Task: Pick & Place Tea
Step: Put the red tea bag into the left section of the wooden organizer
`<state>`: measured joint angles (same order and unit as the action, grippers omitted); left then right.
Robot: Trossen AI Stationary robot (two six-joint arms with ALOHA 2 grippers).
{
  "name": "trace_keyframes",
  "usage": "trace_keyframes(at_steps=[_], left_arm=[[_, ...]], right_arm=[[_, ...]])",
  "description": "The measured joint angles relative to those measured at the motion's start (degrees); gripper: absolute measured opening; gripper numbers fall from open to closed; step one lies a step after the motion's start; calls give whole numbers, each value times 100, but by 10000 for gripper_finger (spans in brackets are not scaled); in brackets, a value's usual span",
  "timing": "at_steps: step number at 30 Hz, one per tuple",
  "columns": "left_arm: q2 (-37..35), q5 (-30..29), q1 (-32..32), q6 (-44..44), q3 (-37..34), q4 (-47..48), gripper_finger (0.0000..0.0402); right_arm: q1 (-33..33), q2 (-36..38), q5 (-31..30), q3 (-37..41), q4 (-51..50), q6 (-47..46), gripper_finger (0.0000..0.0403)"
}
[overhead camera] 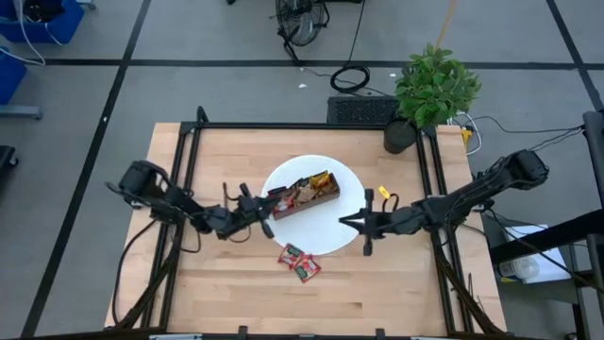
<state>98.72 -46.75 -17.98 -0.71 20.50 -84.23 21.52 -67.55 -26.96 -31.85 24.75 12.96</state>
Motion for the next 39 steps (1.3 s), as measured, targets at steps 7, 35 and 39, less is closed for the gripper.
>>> trace_keyframes(at_steps=[7, 35, 39], left_arm=[[917, -973, -26, 171, 619, 17, 0], [1081, -1734, -249, 1648, 777, 1737, 0], [1073, -1319, -161, 1993, 779, 2264, 4]], right_arm=[[-16, 0, -5, 446, 1160, 419, 0], [-16, -4, 0, 461, 1157, 407, 0], [-15, -4, 0, 461, 1155, 407, 0]])
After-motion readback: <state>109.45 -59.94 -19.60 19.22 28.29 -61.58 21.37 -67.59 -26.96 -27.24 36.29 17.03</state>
